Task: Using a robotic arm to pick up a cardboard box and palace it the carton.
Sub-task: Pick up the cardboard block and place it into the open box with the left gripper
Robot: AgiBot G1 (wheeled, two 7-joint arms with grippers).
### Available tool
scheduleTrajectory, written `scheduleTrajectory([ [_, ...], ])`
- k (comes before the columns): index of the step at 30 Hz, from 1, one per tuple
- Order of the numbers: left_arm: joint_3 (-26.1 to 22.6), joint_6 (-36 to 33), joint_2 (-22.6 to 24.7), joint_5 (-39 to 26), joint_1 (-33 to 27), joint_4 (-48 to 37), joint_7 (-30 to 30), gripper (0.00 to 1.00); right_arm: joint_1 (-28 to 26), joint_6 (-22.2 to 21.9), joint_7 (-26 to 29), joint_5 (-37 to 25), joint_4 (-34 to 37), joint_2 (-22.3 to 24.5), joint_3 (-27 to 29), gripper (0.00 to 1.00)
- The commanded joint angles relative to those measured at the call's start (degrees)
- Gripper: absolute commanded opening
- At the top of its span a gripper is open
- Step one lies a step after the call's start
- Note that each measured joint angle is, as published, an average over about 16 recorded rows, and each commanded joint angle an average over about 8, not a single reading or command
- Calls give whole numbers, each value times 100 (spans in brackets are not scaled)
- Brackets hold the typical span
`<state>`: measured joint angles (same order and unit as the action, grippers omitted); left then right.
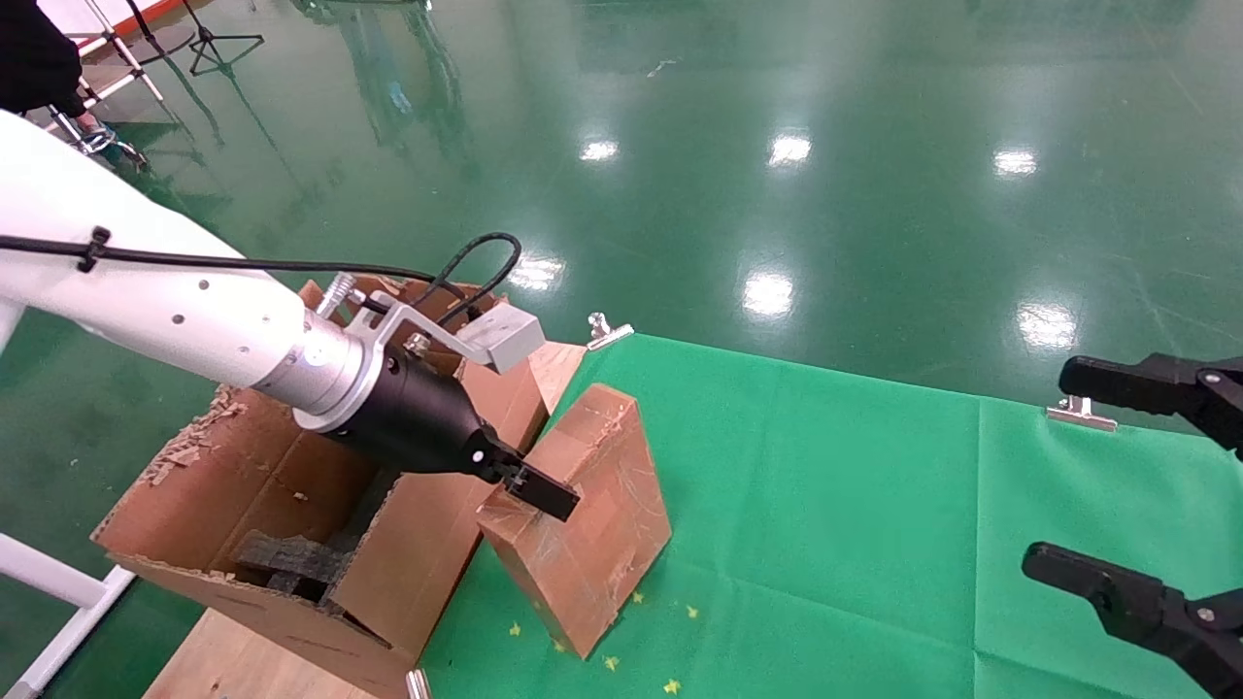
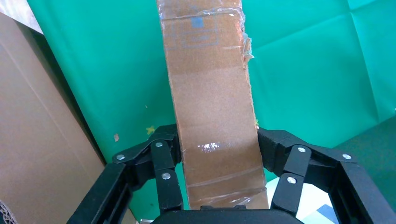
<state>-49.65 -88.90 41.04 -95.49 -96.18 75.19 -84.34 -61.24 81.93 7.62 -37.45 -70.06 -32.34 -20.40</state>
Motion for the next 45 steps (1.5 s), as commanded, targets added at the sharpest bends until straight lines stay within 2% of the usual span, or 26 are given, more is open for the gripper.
scheduleTrajectory([
  [1,-18,-1,12,-18,16,1,-3,0,0,0,0,0,0,0,0,100],
  [8,378,126,-258,426,-460,-185,257,0,0,0,0,0,0,0,0,100],
  [14,830,122,-552,706,-1222,-805,840,0,0,0,0,0,0,0,0,100],
  [20,958,126,-820,122,-2132,-1550,1501,0,0,0,0,0,0,0,0,100],
  [25,867,135,-1093,-492,-2545,-2066,2077,0,0,0,0,0,0,0,0,100],
  [34,523,53,-1468,-1077,-2494,-3103,3255,0,0,0,0,0,0,0,0,100],
  [45,355,684,-1489,-1172,-1949,-4603,4351,0,0,0,0,0,0,0,0,100],
])
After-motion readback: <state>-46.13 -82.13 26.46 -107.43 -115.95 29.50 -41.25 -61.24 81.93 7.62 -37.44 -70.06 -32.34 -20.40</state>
